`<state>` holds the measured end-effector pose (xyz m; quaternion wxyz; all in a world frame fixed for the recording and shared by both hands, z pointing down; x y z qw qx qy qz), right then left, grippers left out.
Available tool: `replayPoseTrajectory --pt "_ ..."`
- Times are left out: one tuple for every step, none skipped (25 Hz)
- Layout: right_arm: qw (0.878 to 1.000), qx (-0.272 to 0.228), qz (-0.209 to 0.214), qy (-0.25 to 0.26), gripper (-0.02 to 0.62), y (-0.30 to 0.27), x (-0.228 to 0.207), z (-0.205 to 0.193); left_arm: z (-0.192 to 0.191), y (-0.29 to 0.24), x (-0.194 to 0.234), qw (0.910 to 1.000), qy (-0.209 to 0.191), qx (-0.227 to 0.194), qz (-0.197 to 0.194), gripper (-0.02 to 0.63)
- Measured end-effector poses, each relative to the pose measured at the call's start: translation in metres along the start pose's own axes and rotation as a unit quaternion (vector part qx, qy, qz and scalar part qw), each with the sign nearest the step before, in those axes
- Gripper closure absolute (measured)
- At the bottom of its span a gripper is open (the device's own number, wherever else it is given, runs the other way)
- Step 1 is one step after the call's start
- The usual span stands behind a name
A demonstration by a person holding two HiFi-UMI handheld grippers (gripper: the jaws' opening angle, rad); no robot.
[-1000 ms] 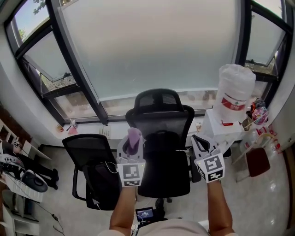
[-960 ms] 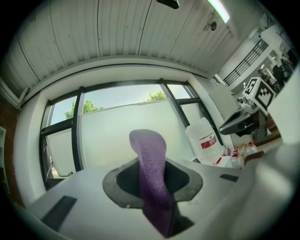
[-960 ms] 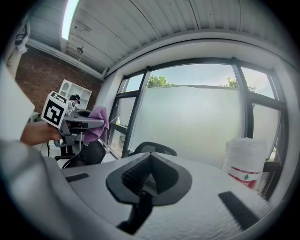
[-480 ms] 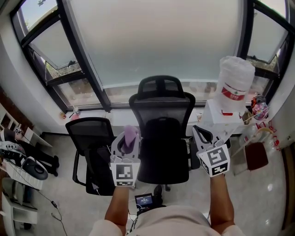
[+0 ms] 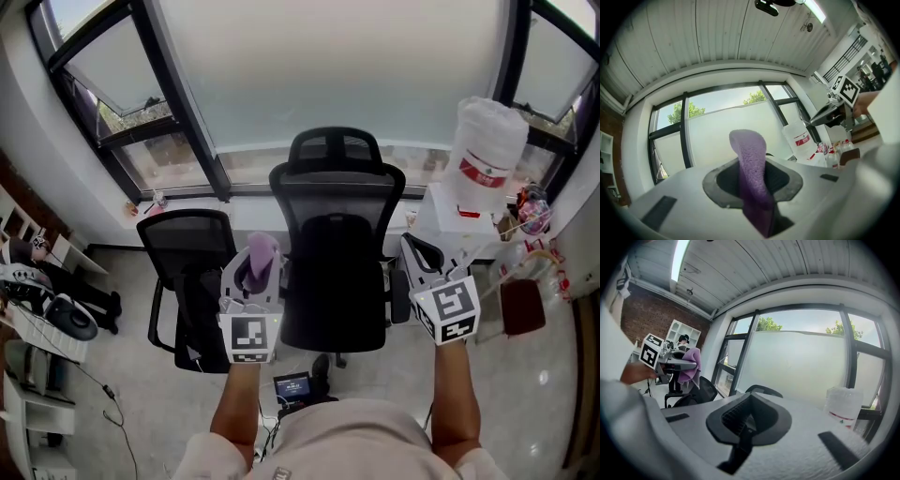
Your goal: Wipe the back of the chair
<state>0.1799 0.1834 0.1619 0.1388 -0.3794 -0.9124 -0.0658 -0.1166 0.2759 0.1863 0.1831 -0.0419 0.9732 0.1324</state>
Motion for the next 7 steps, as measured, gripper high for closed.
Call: replayPoseTrajectory --pt "1.000 0.001 0.000 0.001 0.604 0.0005 0.0007 -0.0002 -0.0008 0.0017 0.0004 1.0000 0.000 0.001 0.001 0.503" --pt "1.000 0.001 0.000 0.001 0.604 0.0007 0.0016 -0.0002 -0.0014 0.0030 0.0010 1.0000 0.000 0.001 0.002 0.503" --pt "1.000 0.001 -0.001 0.002 0.604 0.0003 0.0020 0.0002 -0.0017 0.0035 0.0019 1.0000 -0.001 -0.001 0.002 0.503" --pt "1.000 0.000 -0.001 0.004 0.603 -0.0007 0.0017 0.0008 -0.0017 0.0029 0.0030 1.0000 -0.001 -0.002 0.003 0.503" --pt "1.000 -0.001 -0.002 0.005 0.603 -0.0021 0.0007 0.0015 -0.0014 0.0014 0.0042 1.0000 -0.001 -0.004 0.004 0.503" --pt "1.000 -0.003 -0.002 0.006 0.603 -0.0038 -0.0008 0.0023 -0.0010 -0.0006 0.0054 1.0000 -0.001 -0.007 0.005 0.503" --pt "1.000 -0.004 -0.002 0.008 0.604 -0.0056 -0.0025 0.0031 -0.0005 -0.0029 0.0067 0.9999 -0.001 -0.009 0.007 0.503"
Point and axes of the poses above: the fingertips, and each gripper's own axes: y backward along the fingers, x to its left, z out of its top, the point moved 9 cm from there along y, backward along the fingers, and after that the axes turned 10 degrees about -x, right-handed, at the moved point
